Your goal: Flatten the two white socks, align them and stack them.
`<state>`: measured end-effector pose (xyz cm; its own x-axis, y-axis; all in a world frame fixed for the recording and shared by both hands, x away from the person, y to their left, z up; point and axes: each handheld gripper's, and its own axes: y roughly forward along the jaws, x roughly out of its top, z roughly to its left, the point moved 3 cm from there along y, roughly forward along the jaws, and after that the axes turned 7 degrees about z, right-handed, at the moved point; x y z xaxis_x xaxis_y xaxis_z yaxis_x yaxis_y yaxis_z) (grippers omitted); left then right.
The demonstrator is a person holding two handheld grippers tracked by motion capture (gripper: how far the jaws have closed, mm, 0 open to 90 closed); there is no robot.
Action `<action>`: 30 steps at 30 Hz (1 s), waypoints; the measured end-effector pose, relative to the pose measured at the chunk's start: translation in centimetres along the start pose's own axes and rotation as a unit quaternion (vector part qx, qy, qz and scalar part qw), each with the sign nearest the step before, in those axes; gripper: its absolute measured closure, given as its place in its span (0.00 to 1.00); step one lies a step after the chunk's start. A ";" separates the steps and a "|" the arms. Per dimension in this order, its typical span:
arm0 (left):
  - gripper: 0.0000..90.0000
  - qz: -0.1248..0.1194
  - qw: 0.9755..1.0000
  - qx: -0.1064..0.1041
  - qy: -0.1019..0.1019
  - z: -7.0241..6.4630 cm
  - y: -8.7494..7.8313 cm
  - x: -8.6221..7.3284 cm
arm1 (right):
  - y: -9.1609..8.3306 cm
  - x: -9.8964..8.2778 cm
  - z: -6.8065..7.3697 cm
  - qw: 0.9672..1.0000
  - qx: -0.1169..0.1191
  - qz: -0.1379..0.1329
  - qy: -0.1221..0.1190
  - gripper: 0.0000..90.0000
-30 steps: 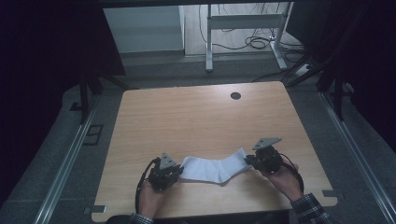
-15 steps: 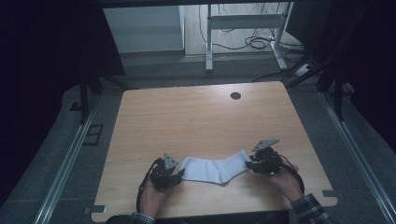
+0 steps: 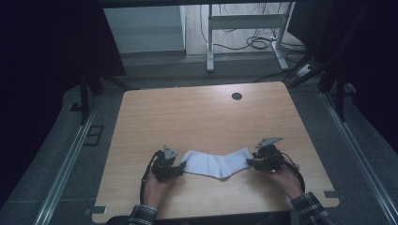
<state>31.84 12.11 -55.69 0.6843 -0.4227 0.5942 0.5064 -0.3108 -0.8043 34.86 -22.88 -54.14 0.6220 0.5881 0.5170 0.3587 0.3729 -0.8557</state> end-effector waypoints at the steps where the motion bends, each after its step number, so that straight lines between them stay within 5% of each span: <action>1: 0.43 -0.001 1.000 -0.003 -0.002 0.0 0.0 0.0 | 0.0 0.0 0.0 1.000 0.000 -0.002 0.000 0.62; 30: 0.20 -0.046 0.997 -0.068 -0.009 -0.7 -2.3 0.6 | -1.6 0.8 0.1 0.999 0.003 -0.042 -0.003 0.30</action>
<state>30.74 11.91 -53.49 0.6479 -0.3730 0.6641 0.4920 -0.4606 -0.7387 34.73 -22.91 -52.39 0.5851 0.5587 0.5879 0.4052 0.4265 -0.8086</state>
